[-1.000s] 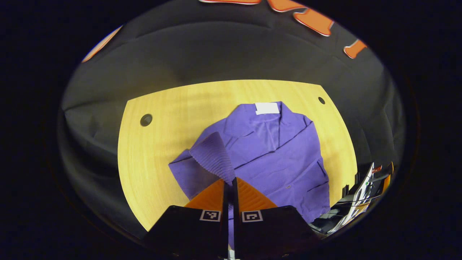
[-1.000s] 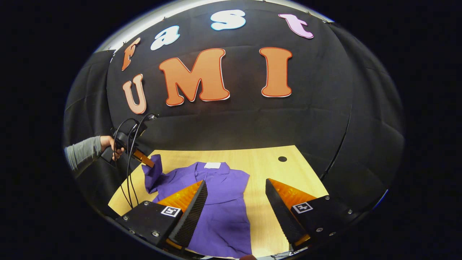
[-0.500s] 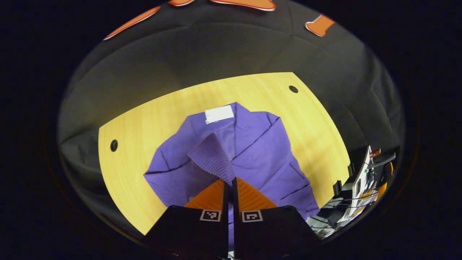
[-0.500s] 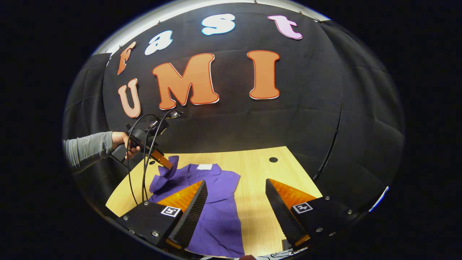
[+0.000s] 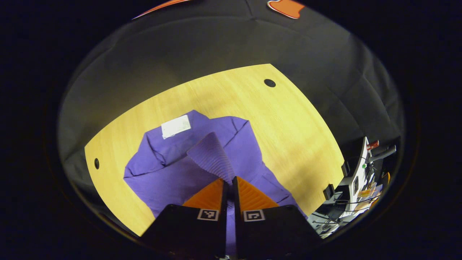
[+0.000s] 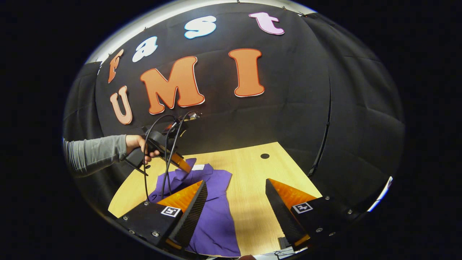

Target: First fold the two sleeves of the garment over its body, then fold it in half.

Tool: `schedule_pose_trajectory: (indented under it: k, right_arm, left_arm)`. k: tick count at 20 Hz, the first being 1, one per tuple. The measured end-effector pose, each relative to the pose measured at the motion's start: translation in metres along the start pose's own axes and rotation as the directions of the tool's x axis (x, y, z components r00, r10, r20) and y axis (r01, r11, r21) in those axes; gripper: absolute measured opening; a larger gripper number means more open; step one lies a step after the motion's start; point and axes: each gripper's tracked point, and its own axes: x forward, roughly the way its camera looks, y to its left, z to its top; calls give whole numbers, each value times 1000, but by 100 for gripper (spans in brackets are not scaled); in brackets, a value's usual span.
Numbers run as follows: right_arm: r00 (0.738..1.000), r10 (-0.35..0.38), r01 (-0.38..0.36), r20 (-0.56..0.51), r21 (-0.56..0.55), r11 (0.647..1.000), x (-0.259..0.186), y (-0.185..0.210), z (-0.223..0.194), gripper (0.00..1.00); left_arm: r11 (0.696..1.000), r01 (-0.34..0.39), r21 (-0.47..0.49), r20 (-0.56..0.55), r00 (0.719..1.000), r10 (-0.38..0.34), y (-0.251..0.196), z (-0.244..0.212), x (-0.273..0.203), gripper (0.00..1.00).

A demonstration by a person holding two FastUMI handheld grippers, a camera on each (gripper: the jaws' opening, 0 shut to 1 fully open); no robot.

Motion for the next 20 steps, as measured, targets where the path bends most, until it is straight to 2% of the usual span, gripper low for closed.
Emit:
schedule_pose_trajectory:
  k: [1, 2, 3, 4, 5, 6, 9, 10, 12, 15, 18, 20]
  right_arm:
    - [1000, 2, -2, -1, 2, 1000, 0, -1, -1, 96]
    - [1000, -3, 3, -1, -1, 1000, 0, -3, -1, 96]
    - [1000, -2, 2, -1, -4, 1000, 1, -5, -1, 96]
    - [1000, -4, 4, -2, -8, 1000, 1, -5, -1, 96]
    - [1000, 0, 0, -2, -9, 1000, 2, -6, -1, 96]
    - [1000, 4, -4, 0, -10, 1000, 2, -5, 0, 96]
    - [1000, 19, -19, 9, -12, 1000, 5, -1, 3, 96]
    - [1000, 27, -27, 13, -14, 1000, 7, 2, 4, 96]
    - [999, 39, -38, 20, -24, 999, 12, 7, 6, 96]
    - [997, 57, -54, 46, -55, 997, 18, 20, 11, 96]
    - [995, 86, -79, 56, -110, 991, 24, 36, 13, 96]
    - [992, 108, -98, 68, -138, 986, 26, 46, 15, 96]
  left_arm:
    - [1000, 5, 4, 10, 1000, -5, -5, 2, 4, 23]
    - [999, 37, 6, 21, 999, -37, -13, 2, 6, 23]
    - [998, 59, 9, 30, 998, -60, -22, 5, 8, 36]
    - [998, 59, 5, 44, 997, -59, -23, 3, 3, 42]
    - [998, 64, 4, 59, 996, -64, -25, 4, 1, 42]
    - [998, 58, -1, 77, 995, -57, -24, 3, -3, 49]
    - [999, 36, -31, 133, 991, -31, -17, -2, -21, 89]
    - [999, 23, -37, 161, 987, -17, -12, -8, -29, 88]
    - [999, -4, -48, 220, 975, 15, -4, -16, -44, 97]
    - [995, -44, -85, 312, 948, 68, 8, -29, -75, 97]
    - [987, -97, -131, 422, 895, 144, 25, -40, -107, 97]
    - [978, -137, -157, 496, 846, 198, 33, -50, -131, 97]
